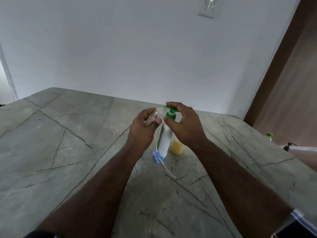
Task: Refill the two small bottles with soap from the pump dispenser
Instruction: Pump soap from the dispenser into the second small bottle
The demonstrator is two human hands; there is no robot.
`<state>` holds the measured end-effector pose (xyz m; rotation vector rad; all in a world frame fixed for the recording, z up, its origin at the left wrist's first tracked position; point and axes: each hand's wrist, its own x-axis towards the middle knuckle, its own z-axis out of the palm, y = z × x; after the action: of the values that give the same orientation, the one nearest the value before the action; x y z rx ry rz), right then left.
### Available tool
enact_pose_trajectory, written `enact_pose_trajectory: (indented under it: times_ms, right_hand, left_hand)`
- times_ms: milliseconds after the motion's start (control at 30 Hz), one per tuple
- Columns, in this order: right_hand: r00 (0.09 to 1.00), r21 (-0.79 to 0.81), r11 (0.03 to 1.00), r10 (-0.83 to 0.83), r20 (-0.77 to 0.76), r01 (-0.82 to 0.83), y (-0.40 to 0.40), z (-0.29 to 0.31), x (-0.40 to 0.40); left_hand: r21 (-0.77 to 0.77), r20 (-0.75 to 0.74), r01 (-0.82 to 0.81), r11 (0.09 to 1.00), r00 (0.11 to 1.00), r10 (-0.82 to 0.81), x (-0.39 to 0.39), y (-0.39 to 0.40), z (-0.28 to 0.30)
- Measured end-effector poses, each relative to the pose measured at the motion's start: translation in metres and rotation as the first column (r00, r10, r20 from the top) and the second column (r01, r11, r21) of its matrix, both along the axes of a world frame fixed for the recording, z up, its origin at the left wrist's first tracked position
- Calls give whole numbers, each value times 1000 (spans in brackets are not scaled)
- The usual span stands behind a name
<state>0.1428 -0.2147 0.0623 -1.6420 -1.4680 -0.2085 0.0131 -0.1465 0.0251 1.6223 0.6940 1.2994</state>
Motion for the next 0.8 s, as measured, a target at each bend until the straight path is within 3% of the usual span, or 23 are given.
enact_pose_trajectory:
  times_ms: [800]
  right_hand:
    - [998,-45,999,-9,55,11,-2,10,2]
  left_hand:
    - [2,30,14,1000,999,-14,1,0,-2]
